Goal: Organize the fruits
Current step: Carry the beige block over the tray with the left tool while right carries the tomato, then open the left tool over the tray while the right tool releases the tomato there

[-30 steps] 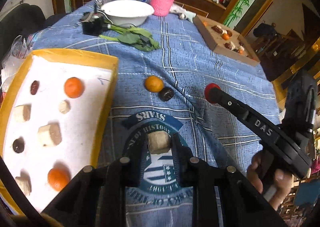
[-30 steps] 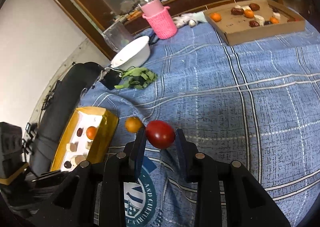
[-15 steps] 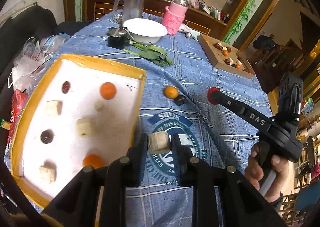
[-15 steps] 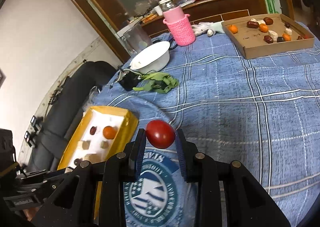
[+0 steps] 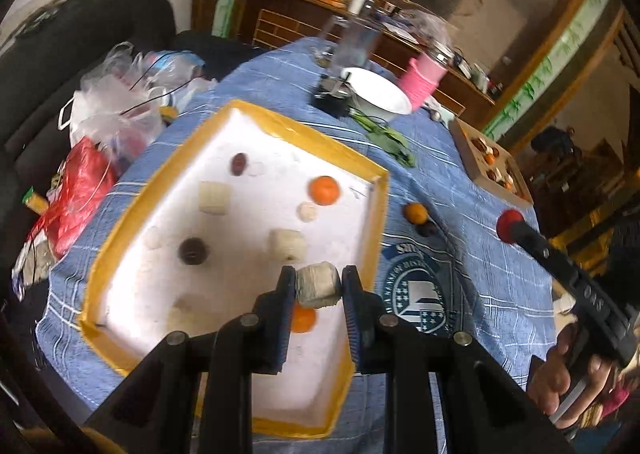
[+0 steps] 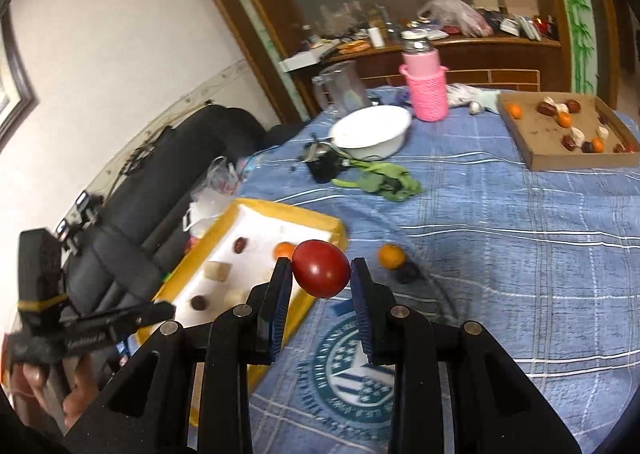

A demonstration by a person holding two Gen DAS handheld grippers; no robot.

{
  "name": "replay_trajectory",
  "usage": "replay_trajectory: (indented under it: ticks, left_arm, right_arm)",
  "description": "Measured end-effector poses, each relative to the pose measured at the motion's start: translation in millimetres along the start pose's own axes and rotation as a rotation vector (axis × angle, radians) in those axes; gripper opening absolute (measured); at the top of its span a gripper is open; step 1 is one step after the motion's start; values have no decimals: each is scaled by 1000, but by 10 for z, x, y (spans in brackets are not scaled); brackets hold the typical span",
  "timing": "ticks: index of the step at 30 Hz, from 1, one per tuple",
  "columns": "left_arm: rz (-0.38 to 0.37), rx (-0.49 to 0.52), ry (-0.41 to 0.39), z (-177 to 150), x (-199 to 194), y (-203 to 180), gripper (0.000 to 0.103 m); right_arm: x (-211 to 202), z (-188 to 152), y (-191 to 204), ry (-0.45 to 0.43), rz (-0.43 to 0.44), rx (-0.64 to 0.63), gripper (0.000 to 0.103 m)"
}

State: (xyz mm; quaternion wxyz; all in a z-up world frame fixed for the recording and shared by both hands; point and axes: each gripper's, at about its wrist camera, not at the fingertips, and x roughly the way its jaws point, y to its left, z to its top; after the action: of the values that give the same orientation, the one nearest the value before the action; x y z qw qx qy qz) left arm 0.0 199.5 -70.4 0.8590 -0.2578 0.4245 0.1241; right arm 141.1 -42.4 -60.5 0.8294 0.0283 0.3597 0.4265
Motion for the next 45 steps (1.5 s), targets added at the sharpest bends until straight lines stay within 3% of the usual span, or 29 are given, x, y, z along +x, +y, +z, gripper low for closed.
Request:
replay_trajectory:
  ticks: [6, 12, 21, 31, 38, 40, 45]
  left_arm:
    - [13, -55, -5, -2, -5, 326, 25]
    - [32, 2, 52, -189, 213, 338, 26]
    - [111, 53, 120, -245, 606, 392, 26]
    - [152, 89, 156, -199, 743, 440, 26]
    - [141, 86, 188, -226, 843, 499, 30]
    - [106, 68, 179, -220, 791, 509, 47]
    - [59, 60, 107, -208, 507, 415, 51]
  right_arm:
    - [225, -153, 315, 47, 64, -32, 28]
    - [638, -295, 530, 133, 73, -73, 28]
    - [1406, -272, 606, 272, -66, -136, 28]
    - [1868, -319, 842, 408, -205, -294, 28]
    - [1888, -334, 823, 436, -214, -304, 33]
    - [1788, -290, 775, 415, -163, -261, 37]
    - [1219, -83, 549, 292, -9, -100, 47]
